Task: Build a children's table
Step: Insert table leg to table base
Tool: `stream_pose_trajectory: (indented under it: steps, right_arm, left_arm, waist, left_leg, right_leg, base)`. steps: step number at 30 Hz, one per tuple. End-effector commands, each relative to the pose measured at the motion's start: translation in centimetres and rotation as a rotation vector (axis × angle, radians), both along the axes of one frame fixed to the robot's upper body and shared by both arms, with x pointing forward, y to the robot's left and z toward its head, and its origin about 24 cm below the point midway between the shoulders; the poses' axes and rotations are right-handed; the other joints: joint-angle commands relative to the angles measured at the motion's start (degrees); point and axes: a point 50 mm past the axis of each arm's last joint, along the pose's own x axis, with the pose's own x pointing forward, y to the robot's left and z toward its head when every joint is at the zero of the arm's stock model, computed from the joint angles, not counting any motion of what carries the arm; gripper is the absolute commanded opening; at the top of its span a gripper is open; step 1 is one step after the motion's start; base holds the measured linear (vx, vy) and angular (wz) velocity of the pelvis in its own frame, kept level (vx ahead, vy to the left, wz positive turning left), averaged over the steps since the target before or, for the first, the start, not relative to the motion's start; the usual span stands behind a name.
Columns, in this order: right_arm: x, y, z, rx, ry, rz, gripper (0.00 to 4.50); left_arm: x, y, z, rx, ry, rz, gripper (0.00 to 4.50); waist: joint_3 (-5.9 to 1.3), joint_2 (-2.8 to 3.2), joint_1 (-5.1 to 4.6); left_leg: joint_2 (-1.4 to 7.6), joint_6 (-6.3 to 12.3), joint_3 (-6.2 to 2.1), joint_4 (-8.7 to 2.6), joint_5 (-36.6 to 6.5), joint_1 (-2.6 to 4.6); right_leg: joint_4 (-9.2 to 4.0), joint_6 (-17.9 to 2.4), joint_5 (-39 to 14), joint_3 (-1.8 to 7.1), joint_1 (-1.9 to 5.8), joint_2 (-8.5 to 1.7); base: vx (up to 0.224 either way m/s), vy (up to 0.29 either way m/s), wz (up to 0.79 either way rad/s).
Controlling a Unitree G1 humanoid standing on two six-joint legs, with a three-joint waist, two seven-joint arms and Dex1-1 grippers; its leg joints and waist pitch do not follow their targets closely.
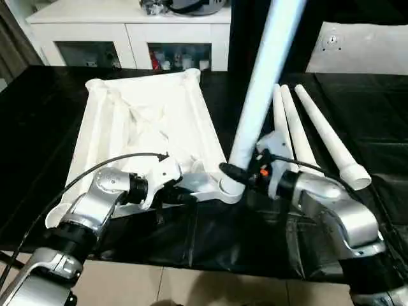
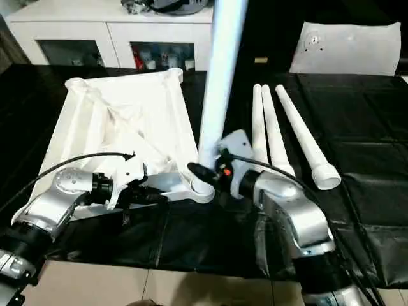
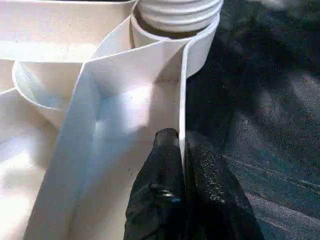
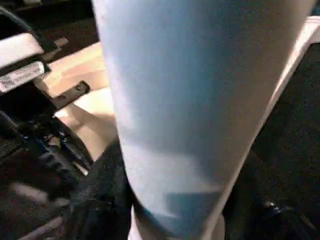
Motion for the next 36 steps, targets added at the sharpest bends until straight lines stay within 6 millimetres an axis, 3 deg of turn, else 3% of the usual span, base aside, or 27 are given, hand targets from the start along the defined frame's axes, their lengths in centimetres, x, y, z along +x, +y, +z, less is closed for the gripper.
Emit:
stream_pose_trajectory:
  steps: [1,13,14,18,21,23,26,28,30,31,32,36]
  right_arm:
    - [0.2,0.4,-0.4,-0.030,0.001,0.019,1.91]
    - [0.2,0.5,-2.0,-0.043,0.078,0.058,1.91]
    - [0.4,0.5,-2.2,-0.025,0.091,0.055,1.91]
    - [0.5,0.1,-2.8,0.016,0.121,0.025,1.91]
    - [0.2,-0.8,-3.7,0.074,0.156,-0.022,1.91]
    - [-0.1,-1.1,-4.2,0.109,0.175,-0.046,1.91]
    - [-0.6,-1.5,-4.8,0.148,0.186,-0.078,1.91]
    - [-1.0,-1.8,-5.3,0.184,0.191,-0.108,1.91]
    - [-1.3,-1.9,-5.7,0.202,0.191,-0.133,1.91]
    - [-1.4,-1.9,-5.9,0.205,0.189,-0.141,1.91]
    - [-1.6,-2.0,-6.0,0.211,0.189,-0.144,1.91]
    - [-2.1,-2.2,-6.1,0.210,0.160,-0.147,1.91]
  left_arm:
    - [-0.1,-0.1,0.7,-0.063,-0.017,0.014,0.00]
    - [-0.3,-0.3,0.9,-0.054,-0.009,-0.014,0.00]
    - [-0.3,-0.3,1.0,-0.056,-0.008,-0.016,0.00]
    - [-0.3,-0.4,1.1,-0.058,-0.008,-0.017,0.00]
    - [-0.3,-0.3,1.0,-0.060,-0.001,-0.010,0.00]
    - [-0.3,-0.2,1.0,-0.063,0.002,-0.004,0.00]
    - [-0.1,0.0,1.1,-0.069,0.002,0.009,0.00]
    - [0.1,0.0,1.2,-0.081,0.001,0.021,0.00]
    - [0.2,0.0,1.3,-0.084,0.001,0.024,0.00]
    - [0.2,0.0,1.3,-0.084,0.002,0.024,0.00]
    - [0.3,0.0,1.3,-0.084,0.002,0.024,0.00]
    - [0.3,0.1,1.2,-0.079,0.004,0.021,0.00]
  waist:
    - [-3.51,-0.60,0.28]
    - [-3.50,-0.43,0.18]
    - [-3.51,-0.04,0.21]
    - [-3.43,-0.14,0.08]
    - [-3.58,-0.10,0.09]
    - [-3.66,0.23,0.26]
    - [-3.73,0.06,0.29]
    - [-3.62,0.17,0.40]
    - [-3.56,0.67,0.52]
    - [-3.45,0.43,0.39]
    - [-3.42,0.76,0.40]
    - [-3.37,0.54,0.30]
  left_leg:
    - [6.98,4.22,-2.47,-4.67,-2.01,0.12]
    - [6.93,4.66,-2.48,-4.65,-2.45,0.05]
    - [6.93,4.52,-2.53,-4.64,-2.75,0.05]
    - [7.01,3.81,-2.56,-4.83,-4.24,0.13]
    - [7.06,3.77,-2.49,-4.78,-3.39,0.21]
    - [7.06,4.11,-2.53,-4.68,-2.53,0.17]
    - [7.07,4.61,-2.58,-4.70,-2.31,0.17]
    - [7.10,4.40,-2.52,-4.80,-3.40,0.17]
    - [7.15,3.58,-2.62,-4.97,-5.29,0.22]
    - [7.23,3.02,-2.64,-5.20,-6.39,0.29]
    - [7.17,2.70,-2.68,-5.22,-6.94,0.31]
    - [7.18,1.89,-2.70,-5.40,-8.09,0.31]
  right_leg:
    - [-3.53,-17.18,0.72,3.92,3.23,-6.32]
    - [-3.52,-17.52,1.04,3.91,3.25,-6.24]
    - [-3.50,-17.65,0.77,3.88,3.24,-6.28]
    - [-3.71,-17.80,0.00,3.92,3.26,-6.19]
    - [-3.53,-18.09,1.91,3.93,3.25,-6.21]
    - [-3.35,-18.23,3.61,3.90,3.27,-6.26]
    - [-3.25,-18.38,4.59,3.78,3.31,-6.22]
    - [-3.48,-18.22,3.40,3.84,3.30,-6.30]
    - [-3.66,-17.98,1.29,3.86,3.24,-6.35]
    - [-3.81,-17.76,0.24,3.84,3.13,-6.19]
    - [-3.81,-17.75,-0.27,3.84,3.18,-6.19]
    - [-4.04,-17.35,-1.41,3.97,3.27,-6.28]
  base:
    - [0.000,0.000,0.00]
    - [0.000,0.000,0.00]
    - [0.000,0.000,0.00]
    - [0.000,0.000,0.00]
    - [0.000,0.000,0.00]
    - [0.000,0.000,0.00]
    - [0.000,0.000,0.00]
    - [0.000,0.000,0.00]
    - [0.000,0.000,0.00]
    - [0.000,0.000,0.00]
    - [0.000,0.000,0.00]
    - [0.000,0.000,0.00]
